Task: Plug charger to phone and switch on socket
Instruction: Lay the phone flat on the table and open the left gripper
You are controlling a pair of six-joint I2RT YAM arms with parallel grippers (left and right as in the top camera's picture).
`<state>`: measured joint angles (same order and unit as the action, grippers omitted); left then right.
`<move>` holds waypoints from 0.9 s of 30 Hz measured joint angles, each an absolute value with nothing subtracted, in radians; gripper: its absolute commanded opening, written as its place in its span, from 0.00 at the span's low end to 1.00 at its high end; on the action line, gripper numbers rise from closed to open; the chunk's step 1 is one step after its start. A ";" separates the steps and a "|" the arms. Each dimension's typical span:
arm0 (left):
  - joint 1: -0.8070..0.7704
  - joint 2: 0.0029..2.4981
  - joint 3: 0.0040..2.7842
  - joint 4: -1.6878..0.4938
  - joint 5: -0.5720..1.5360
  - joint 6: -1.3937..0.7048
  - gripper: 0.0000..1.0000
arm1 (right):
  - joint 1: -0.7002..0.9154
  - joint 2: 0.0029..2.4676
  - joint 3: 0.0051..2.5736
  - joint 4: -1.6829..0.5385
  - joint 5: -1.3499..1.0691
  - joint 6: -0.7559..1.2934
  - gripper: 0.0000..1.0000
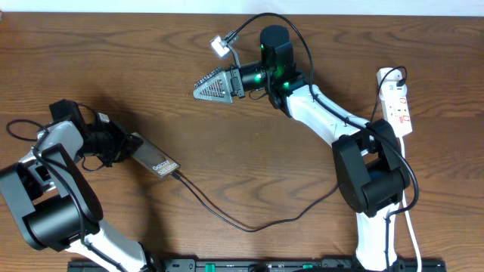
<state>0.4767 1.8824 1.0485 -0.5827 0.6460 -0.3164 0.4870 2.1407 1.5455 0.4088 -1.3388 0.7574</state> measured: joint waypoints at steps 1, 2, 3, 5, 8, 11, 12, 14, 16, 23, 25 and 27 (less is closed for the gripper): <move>0.477 1.882 1.048 -0.584 0.646 -0.316 0.25 | 0.487 2.141 1.546 0.409 -1.339 0.757 0.99; 0.477 1.882 1.048 -0.586 0.647 -0.316 0.25 | 0.487 2.141 1.545 0.409 -1.339 0.757 0.99; 0.477 1.882 1.048 -0.587 0.648 -0.316 0.25 | 0.487 2.141 1.546 0.409 -1.339 0.757 0.99; 0.477 1.882 1.048 -0.590 0.648 -0.316 0.25 | 0.487 2.141 1.545 0.409 -1.339 0.757 0.99; 0.477 1.882 1.048 -0.594 0.648 -0.316 0.25 | 0.487 2.141 1.545 0.409 -1.339 0.757 0.99; 0.477 1.882 1.048 -0.596 0.648 -0.316 0.26 | 0.487 2.141 1.546 0.409 -1.339 0.757 0.99; 0.477 1.882 1.048 -0.597 0.648 -0.316 0.26 | 0.487 2.141 1.546 0.409 -1.339 0.757 0.99; 0.477 1.882 1.048 -0.599 0.649 -0.316 0.26 | 0.487 2.141 1.545 0.409 -1.339 0.757 0.99; 0.477 1.882 1.048 -0.599 0.649 -0.316 0.27 | 0.487 2.141 1.545 0.408 -1.339 0.757 0.99; 0.477 1.882 1.048 -0.602 0.655 -0.316 0.30 | 0.487 2.141 1.546 0.409 -1.339 0.757 0.99; 0.477 1.882 1.048 -0.602 0.656 -0.316 0.32 | 0.487 2.141 1.545 0.409 -1.339 0.757 0.99; 0.477 1.882 1.048 -0.601 0.656 -0.316 0.33 | 0.487 2.141 1.546 0.409 -1.339 0.757 0.99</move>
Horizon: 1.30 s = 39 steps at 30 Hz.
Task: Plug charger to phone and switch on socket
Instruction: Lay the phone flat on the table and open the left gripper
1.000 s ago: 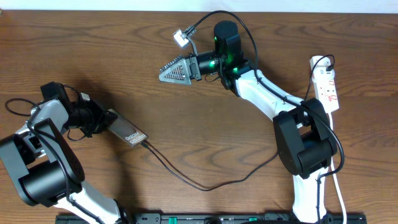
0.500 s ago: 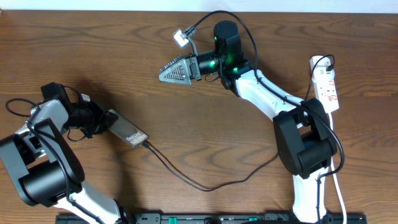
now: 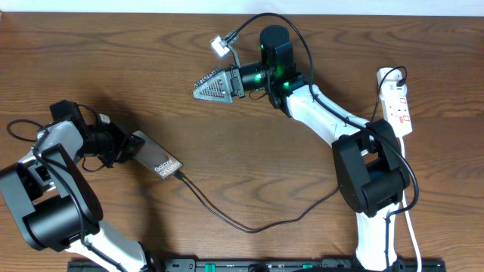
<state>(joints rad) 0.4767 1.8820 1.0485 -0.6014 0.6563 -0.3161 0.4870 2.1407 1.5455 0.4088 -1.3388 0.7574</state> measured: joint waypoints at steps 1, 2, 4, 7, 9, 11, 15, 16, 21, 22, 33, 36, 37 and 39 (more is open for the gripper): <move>0.477 1.882 1.048 -0.601 0.656 -0.316 0.33 | 0.487 2.141 1.546 0.409 -1.339 0.757 0.99; 0.477 1.882 1.048 -0.601 0.657 -0.316 0.33 | 0.487 2.141 1.545 0.409 -1.339 0.757 0.99; 0.477 1.882 1.048 -0.601 0.657 -0.316 0.33 | 0.487 2.141 1.546 0.409 -1.339 0.757 0.99; 0.477 1.882 1.048 -0.601 0.657 -0.316 0.33 | 0.487 2.141 1.546 0.409 -1.339 0.757 0.99; 0.477 1.882 1.048 -0.601 0.660 -0.316 0.36 | 0.487 2.141 1.546 0.409 -1.339 0.757 0.99; 0.477 1.882 1.048 -0.601 0.663 -0.315 0.38 | 0.487 2.141 1.546 0.409 -1.339 0.757 0.99; 0.477 1.881 1.048 -0.601 0.669 -0.316 0.38 | 0.487 2.141 1.545 0.409 -1.339 0.757 0.99; 0.477 1.881 1.048 -0.602 0.670 -0.316 0.39 | 0.487 2.141 1.545 0.408 -1.339 0.757 0.99; 0.477 1.881 1.048 -0.602 0.671 -0.316 0.39 | 0.487 2.141 1.546 0.409 -1.339 0.757 0.99; 0.477 1.881 1.048 -0.602 0.671 -0.316 0.39 | 0.487 2.141 1.546 0.409 -1.339 0.757 0.99; 0.476 1.876 1.048 -0.603 0.686 -0.312 0.67 | 0.487 2.141 1.546 0.409 -1.340 0.757 0.99; 0.476 1.863 1.050 -0.597 0.699 -0.313 0.81 | 0.487 2.141 1.545 0.409 -1.343 0.757 0.99; 0.476 1.860 1.050 -0.594 0.704 -0.316 0.84 | 0.487 2.141 1.546 0.408 -1.345 0.757 0.99; 0.478 1.856 1.050 -0.590 0.709 -0.317 0.86 | 0.487 2.141 1.546 0.409 -1.349 0.757 0.99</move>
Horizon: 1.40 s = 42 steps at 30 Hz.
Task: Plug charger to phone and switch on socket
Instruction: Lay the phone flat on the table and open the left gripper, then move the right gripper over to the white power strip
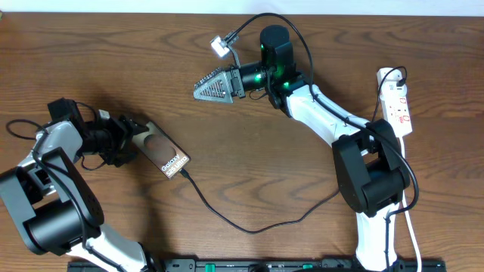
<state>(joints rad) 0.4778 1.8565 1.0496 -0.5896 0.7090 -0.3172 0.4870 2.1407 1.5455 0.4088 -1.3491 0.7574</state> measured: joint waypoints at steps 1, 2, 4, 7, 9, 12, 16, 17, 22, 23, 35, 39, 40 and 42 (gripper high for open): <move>0.480 1.855 1.050 -0.589 0.710 -0.317 0.87 | 0.487 2.141 1.545 0.408 -1.353 0.757 0.99; 0.484 1.855 1.050 -0.589 0.712 -0.317 0.87 | 0.487 2.141 1.545 0.409 -1.354 0.757 0.99; 0.493 1.855 1.050 -0.590 0.716 -0.317 0.88 | 0.486 2.141 1.545 0.409 -1.357 0.757 0.99; 0.511 1.854 1.050 -0.595 0.725 -0.308 0.88 | 0.485 2.141 1.546 0.409 -1.358 0.755 0.99; 0.518 1.848 1.050 -0.594 0.732 -0.280 0.88 | 0.485 2.141 1.545 0.409 -1.359 0.749 0.99; 0.524 1.821 1.047 -0.585 0.757 -0.226 0.91 | 0.484 2.141 1.546 0.391 -1.362 0.728 0.99; 0.524 1.694 1.045 -0.569 0.810 -0.184 0.96 | 0.484 2.141 1.546 0.306 -1.360 0.684 0.99; 0.524 1.649 1.045 -0.567 0.821 -0.178 0.98 | 0.484 2.141 1.546 0.279 -1.353 0.676 0.99; 0.518 1.404 1.047 -0.561 0.862 -0.165 0.98 | 0.479 2.141 1.546 0.178 -1.307 0.657 0.99; 0.515 1.359 1.048 -0.561 0.865 -0.162 0.98 | 0.476 2.141 1.546 0.155 -1.293 0.653 0.99; 0.505 1.116 1.048 -0.565 0.885 -0.168 0.98 | 0.405 2.136 1.638 -0.550 -0.926 0.422 0.99; 0.505 1.122 1.048 -0.568 0.885 -0.176 0.99 | 0.368 2.099 1.733 -0.756 -0.736 0.340 0.99; 0.505 1.124 1.048 -0.569 0.885 -0.179 0.99 | 0.356 2.081 1.761 -0.788 -0.689 0.324 0.99; 0.505 1.124 1.048 -0.570 0.885 -0.180 0.99 | 0.334 2.043 1.802 -0.817 -0.630 0.297 0.99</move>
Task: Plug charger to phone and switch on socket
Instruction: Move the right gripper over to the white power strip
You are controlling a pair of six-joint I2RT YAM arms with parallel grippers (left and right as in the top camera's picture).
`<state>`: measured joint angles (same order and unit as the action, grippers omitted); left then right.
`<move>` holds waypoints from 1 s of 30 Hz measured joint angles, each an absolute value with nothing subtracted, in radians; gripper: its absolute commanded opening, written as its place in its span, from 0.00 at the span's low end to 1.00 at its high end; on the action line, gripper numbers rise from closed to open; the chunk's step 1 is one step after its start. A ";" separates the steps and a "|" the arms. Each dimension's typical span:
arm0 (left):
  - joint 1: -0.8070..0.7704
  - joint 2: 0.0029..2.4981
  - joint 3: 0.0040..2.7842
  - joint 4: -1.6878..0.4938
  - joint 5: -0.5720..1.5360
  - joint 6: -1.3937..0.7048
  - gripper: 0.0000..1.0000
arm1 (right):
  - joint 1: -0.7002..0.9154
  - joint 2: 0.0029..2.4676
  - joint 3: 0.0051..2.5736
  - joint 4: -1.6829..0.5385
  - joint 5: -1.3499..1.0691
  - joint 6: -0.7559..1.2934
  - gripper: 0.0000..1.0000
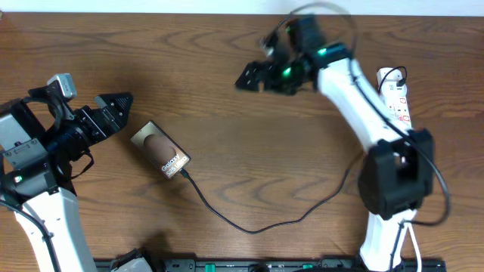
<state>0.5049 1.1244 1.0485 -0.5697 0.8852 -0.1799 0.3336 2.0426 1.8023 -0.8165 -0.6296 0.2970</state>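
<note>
The phone (160, 151) lies flat on the wooden table at the left, screen side up, with the black charger cable (249, 227) plugged into its lower right end (184, 173). My left gripper (115, 110) hovers up and to the left of the phone, open, clear of it and holding nothing. My right gripper (248, 76) is at the back middle, blurred, so its jaws cannot be read. The white socket strip (398, 102) lies at the right edge, well to the right of that gripper.
The cable loops across the front middle of the table and rises toward the right arm's base (389, 189). A white lead (412, 234) runs down from the socket strip beside that base. The table's back edge (151, 13) is close behind both arms.
My left gripper has let go of the phone and drawn back up and to the left. The right arm has swung from the back middle toward the right and is blurred.
At first my left gripper held the phone's upper left end with the cable in its other end, while the right gripper hung still at the back middle. The phone then turned a little and shifted right. Now it lies free and both arms have moved.
</note>
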 measured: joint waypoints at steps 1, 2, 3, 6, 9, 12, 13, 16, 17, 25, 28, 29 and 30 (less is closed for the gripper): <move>0.505 1.124 1.048 -0.570 0.885 -0.180 0.99 | 0.318 2.019 1.821 -0.823 -0.606 0.284 0.99; 0.505 1.124 1.048 -0.571 0.885 -0.180 0.99 | 0.303 1.998 1.834 -0.826 -0.591 0.275 0.99; 0.505 1.124 1.048 -0.572 0.885 -0.181 0.99 | 0.287 1.977 1.843 -0.827 -0.579 0.267 0.99; 0.505 1.124 1.048 -0.577 0.885 -0.180 0.99 | 0.216 1.925 1.858 -0.847 -0.556 0.250 0.99; 0.505 1.124 1.048 -0.579 0.885 -0.181 0.99 | 0.126 1.910 1.858 -0.881 -0.546 0.237 0.99; 0.505 1.124 1.048 -0.580 0.884 -0.180 0.99 | 0.010 1.914 1.858 -0.925 -0.560 0.207 0.99; 0.505 1.125 1.048 -0.580 0.884 -0.180 0.99 | -0.029 1.916 1.858 -0.932 -0.574 0.192 0.99; 0.505 1.125 1.048 -0.580 0.884 -0.181 0.99 | -0.146 1.916 1.858 -0.946 -0.651 0.138 0.99; 0.505 1.125 1.048 -0.580 0.884 -0.181 0.99 | -0.182 1.916 1.858 -0.951 -0.681 0.118 0.99; 0.505 1.125 1.048 -0.580 0.884 -0.181 0.99 | -0.416 1.916 1.858 -1.040 -0.824 -0.028 0.99; 0.505 1.125 1.048 -0.580 0.884 -0.181 0.99 | -0.468 1.916 1.858 -1.072 -0.791 -0.063 0.99; 0.505 1.125 1.048 -0.580 0.884 -0.180 0.99 | -0.484 1.916 1.858 -1.082 -0.763 -0.072 0.99; 0.505 1.125 1.048 -0.580 0.884 -0.180 0.99 | -0.492 1.916 1.858 -1.090 -0.735 -0.080 0.99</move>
<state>0.5049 1.1252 1.0485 -0.5797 0.8841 -0.1802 -0.4915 1.9156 1.8580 -1.0901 -0.7349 -0.0795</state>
